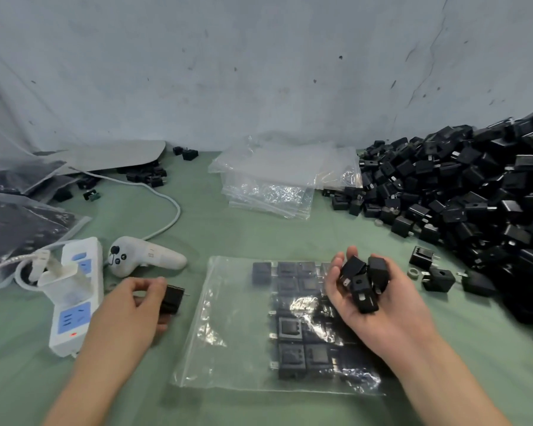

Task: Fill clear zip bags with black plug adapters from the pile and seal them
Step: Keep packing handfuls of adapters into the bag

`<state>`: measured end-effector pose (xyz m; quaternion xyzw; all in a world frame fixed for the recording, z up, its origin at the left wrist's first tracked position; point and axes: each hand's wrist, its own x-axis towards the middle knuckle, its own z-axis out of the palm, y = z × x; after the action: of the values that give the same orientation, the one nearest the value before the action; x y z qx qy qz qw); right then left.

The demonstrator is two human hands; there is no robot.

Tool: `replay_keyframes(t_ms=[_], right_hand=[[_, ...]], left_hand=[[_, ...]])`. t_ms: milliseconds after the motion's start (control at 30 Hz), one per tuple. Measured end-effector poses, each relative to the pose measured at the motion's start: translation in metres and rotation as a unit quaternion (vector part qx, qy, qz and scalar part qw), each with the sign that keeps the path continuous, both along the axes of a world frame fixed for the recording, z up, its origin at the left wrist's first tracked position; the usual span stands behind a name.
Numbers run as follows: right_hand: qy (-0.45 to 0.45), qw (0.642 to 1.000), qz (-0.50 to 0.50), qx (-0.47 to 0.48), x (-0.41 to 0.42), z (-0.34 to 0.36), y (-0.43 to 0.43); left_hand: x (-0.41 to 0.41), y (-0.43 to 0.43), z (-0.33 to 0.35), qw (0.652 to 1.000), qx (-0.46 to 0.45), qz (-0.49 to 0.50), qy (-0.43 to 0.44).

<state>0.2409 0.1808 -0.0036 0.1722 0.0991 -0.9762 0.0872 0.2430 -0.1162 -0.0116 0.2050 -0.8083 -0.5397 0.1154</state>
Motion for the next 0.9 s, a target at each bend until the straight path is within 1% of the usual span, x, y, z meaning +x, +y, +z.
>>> replay_keyframes(t_ms=[100,233,433,500,600,667,800,900], right_hand=[[-0.001,1.0,0.0,0.001,-0.002,-0.001,0.0],[-0.002,1.0,0.005,-0.001,-0.005,0.0,-0.002],[0.001,1.0,0.013,0.004,-0.009,0.0,-0.007],[0.001,1.0,0.018,0.012,-0.01,-0.002,-0.008],[0.005,0.999,0.025,0.026,-0.01,-0.005,-0.009],[0.01,0.999,0.028,0.035,-0.008,-0.007,-0.009],[0.017,0.998,0.036,0.041,-0.007,-0.008,-0.009],[0.02,0.999,0.038,0.031,-0.007,-0.009,-0.008]], left_hand=[[-0.002,0.01,-0.002,0.998,0.052,-0.03,-0.032],[-0.005,0.022,-0.003,0.997,0.024,-0.056,-0.038],[-0.01,0.021,0.002,0.999,-0.013,-0.042,-0.024],[-0.01,0.024,0.001,0.997,0.004,-0.07,-0.043],[-0.009,0.031,0.002,0.987,0.069,-0.12,-0.076],[-0.009,0.035,0.002,0.984,0.089,-0.126,-0.084],[-0.008,0.036,-0.003,0.988,0.032,-0.131,-0.082],[-0.005,0.035,-0.004,0.989,0.024,-0.128,-0.068]])
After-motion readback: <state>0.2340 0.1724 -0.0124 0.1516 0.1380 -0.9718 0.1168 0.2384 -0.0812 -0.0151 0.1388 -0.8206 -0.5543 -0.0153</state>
